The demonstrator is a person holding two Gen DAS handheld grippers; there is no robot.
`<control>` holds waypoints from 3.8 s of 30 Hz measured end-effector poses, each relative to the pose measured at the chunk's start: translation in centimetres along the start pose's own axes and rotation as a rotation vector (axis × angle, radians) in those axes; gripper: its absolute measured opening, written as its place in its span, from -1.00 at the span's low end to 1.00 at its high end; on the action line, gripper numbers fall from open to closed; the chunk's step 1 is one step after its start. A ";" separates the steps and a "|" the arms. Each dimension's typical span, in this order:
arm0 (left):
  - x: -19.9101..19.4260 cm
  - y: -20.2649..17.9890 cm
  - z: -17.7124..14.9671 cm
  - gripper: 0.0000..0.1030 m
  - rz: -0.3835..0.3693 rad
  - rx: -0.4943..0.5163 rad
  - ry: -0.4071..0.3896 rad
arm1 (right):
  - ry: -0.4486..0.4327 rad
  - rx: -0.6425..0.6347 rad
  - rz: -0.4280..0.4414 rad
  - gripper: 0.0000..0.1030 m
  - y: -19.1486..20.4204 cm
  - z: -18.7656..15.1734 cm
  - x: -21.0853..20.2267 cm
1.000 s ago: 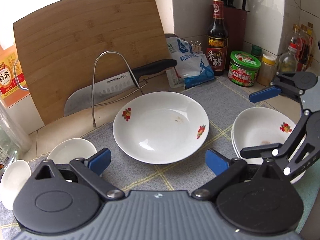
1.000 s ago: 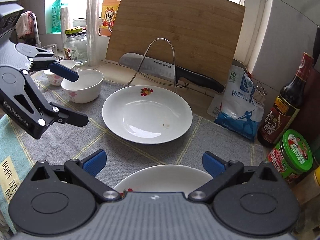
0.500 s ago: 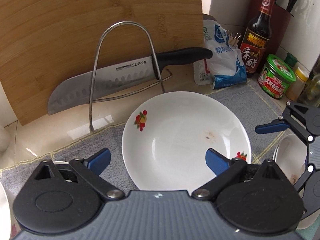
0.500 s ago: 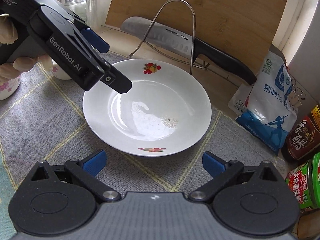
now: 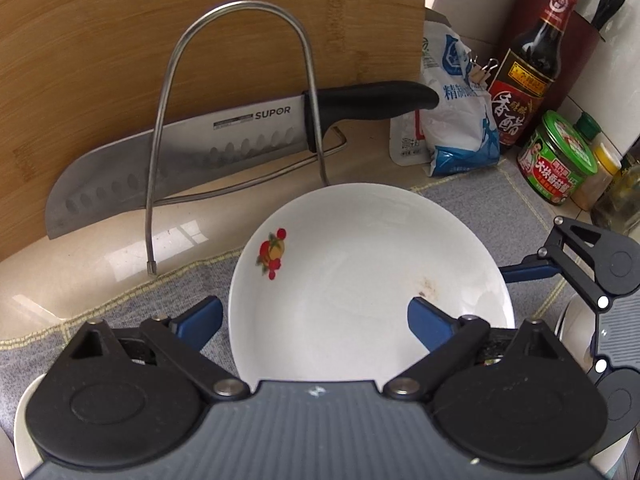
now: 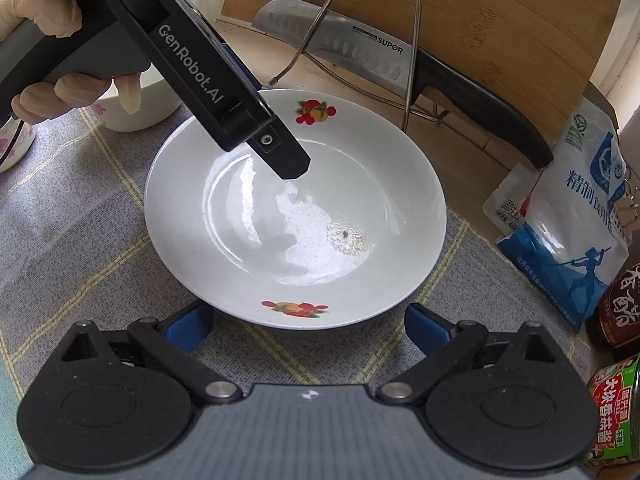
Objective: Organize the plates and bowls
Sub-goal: 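Grasp the fruit-print plate rim with the left tool and lift it, then carry the plate with the left tool over the stacked plates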
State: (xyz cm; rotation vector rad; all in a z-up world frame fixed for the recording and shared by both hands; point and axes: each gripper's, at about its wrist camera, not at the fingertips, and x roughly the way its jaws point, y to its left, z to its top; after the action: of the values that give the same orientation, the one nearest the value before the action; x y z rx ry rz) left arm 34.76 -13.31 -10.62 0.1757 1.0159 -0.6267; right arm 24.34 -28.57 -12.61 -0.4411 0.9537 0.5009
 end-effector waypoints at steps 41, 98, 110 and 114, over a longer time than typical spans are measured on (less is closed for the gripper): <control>1.8 1.2 1.1 0.78 -0.077 -0.037 0.019 | -0.121 -0.051 0.082 1.00 -1.3 0.2 -0.4; -5.2 -11.4 -2.7 0.78 -0.255 0.178 -0.046 | -0.178 0.171 -0.105 1.00 4.6 -8.8 -13.6; -4.6 -15.5 -4.2 0.78 -0.294 0.252 -0.014 | -0.154 0.248 -0.156 1.00 6.7 -12.3 -16.0; -4.1 -16.9 -4.4 0.78 -0.304 0.275 0.002 | -0.146 0.268 -0.167 1.00 7.0 -13.5 -16.7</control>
State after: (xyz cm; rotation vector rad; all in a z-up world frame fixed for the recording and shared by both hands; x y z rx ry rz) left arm 20.41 -23.55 -7.07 0.2653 0.9634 -1.0443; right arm 3.38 -34.02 -6.25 -0.2356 0.8207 0.2454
